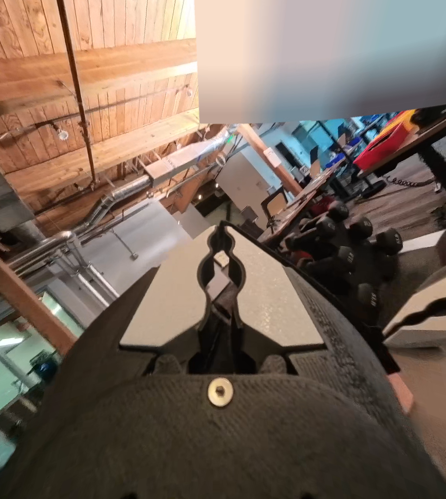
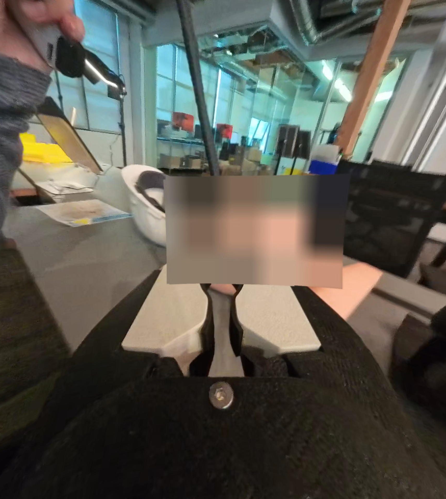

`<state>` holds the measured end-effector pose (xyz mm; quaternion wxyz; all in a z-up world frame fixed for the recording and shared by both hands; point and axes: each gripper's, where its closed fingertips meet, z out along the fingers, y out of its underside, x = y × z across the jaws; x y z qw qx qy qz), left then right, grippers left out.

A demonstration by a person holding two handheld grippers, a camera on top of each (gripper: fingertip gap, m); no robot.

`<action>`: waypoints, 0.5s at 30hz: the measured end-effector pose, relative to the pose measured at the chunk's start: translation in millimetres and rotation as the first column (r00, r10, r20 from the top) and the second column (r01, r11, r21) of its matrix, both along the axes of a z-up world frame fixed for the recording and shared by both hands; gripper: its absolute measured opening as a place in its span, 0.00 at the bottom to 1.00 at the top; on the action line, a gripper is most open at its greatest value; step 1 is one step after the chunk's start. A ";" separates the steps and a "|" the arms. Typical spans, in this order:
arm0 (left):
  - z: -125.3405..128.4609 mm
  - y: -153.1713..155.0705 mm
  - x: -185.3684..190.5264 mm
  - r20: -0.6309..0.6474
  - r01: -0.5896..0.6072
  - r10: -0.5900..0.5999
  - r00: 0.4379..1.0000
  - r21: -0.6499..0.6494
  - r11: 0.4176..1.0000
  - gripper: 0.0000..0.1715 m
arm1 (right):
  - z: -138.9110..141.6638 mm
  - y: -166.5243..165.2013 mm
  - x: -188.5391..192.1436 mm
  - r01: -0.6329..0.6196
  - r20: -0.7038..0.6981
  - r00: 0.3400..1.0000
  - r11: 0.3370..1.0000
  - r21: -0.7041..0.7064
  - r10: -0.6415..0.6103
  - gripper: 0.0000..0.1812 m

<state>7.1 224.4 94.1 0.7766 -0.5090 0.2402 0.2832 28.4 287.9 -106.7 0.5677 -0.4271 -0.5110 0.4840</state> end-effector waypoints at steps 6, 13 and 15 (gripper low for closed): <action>19.6 -39.0 21.2 0.010 -0.085 0.085 0.996 -0.010 0.996 0.01 | -5.5 -34.8 50.8 0.023 0.019 1.000 0.997 -0.080 -0.021 0.00; 63.8 -70.4 17.6 0.027 -0.104 0.103 0.994 0.071 0.992 0.01 | -4.3 -3.0 53.3 0.032 0.003 0.999 0.977 -0.212 -0.032 0.00; 67.3 -58.7 14.0 -0.024 -0.126 0.127 0.992 0.049 0.991 0.01 | 11.8 27.5 40.6 0.113 0.009 0.994 0.990 -0.079 -0.113 0.00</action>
